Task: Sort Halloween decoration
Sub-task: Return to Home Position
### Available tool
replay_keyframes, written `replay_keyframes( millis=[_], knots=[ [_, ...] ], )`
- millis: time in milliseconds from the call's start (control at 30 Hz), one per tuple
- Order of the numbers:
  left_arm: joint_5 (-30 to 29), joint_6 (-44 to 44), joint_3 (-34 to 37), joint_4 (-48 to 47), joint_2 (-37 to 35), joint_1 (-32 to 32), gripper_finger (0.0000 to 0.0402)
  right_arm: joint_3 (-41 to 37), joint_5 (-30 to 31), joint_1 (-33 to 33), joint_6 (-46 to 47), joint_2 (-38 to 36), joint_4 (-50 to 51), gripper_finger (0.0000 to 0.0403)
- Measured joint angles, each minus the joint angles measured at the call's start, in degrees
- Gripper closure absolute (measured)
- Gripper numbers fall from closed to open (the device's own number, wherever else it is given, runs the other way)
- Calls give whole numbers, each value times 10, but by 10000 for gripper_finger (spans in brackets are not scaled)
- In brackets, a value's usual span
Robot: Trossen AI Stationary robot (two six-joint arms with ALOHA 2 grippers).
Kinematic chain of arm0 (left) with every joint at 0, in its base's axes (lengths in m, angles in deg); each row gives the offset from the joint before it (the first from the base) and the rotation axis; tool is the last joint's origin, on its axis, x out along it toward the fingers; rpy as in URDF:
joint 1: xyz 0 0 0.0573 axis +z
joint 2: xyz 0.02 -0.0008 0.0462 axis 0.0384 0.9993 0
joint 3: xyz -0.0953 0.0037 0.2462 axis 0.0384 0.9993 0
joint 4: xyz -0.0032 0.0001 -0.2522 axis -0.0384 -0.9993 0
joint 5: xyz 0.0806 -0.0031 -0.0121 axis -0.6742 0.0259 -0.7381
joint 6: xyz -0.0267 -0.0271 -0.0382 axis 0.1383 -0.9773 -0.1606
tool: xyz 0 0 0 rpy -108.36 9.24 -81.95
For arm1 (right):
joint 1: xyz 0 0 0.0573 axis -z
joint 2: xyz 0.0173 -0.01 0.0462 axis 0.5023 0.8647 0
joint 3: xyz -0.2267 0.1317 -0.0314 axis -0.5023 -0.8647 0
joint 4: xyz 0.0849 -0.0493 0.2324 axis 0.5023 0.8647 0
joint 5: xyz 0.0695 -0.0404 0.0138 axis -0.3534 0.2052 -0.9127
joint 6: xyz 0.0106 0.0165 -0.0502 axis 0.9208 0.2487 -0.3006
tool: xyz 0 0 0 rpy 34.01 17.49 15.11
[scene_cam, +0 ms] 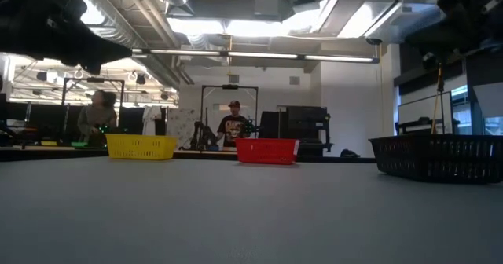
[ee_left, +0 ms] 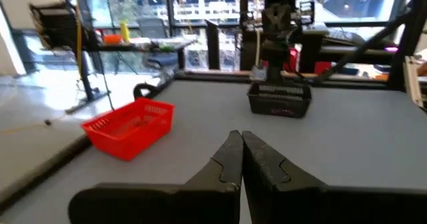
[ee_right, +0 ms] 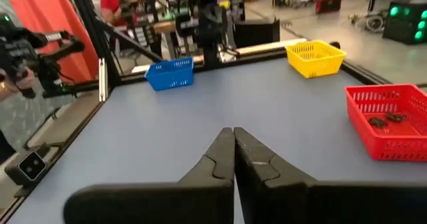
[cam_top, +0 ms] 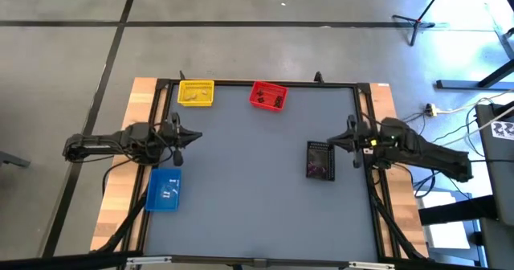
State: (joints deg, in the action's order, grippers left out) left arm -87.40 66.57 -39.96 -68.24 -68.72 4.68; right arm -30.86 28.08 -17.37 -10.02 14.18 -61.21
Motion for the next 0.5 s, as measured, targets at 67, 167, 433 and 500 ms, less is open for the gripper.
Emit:
replay_keyframes(
  millis=[67, 167, 433, 500],
  knots=[
    [6, -10, 7, -2, 0, 0, 401, -18, 0, 0, 4, -36, 1, 403],
    [13, -16, 11, 3, 0, 0, 401, -41, 0, 0, 15, -73, -2, 403],
    [19, -14, 11, 7, 0, 0, 401, -91, 1, 0, 33, -72, -15, 403],
    [19, -14, 11, 7, 0, 0, 401, -107, 0, 0, 32, -73, -64, 403]
  ],
)
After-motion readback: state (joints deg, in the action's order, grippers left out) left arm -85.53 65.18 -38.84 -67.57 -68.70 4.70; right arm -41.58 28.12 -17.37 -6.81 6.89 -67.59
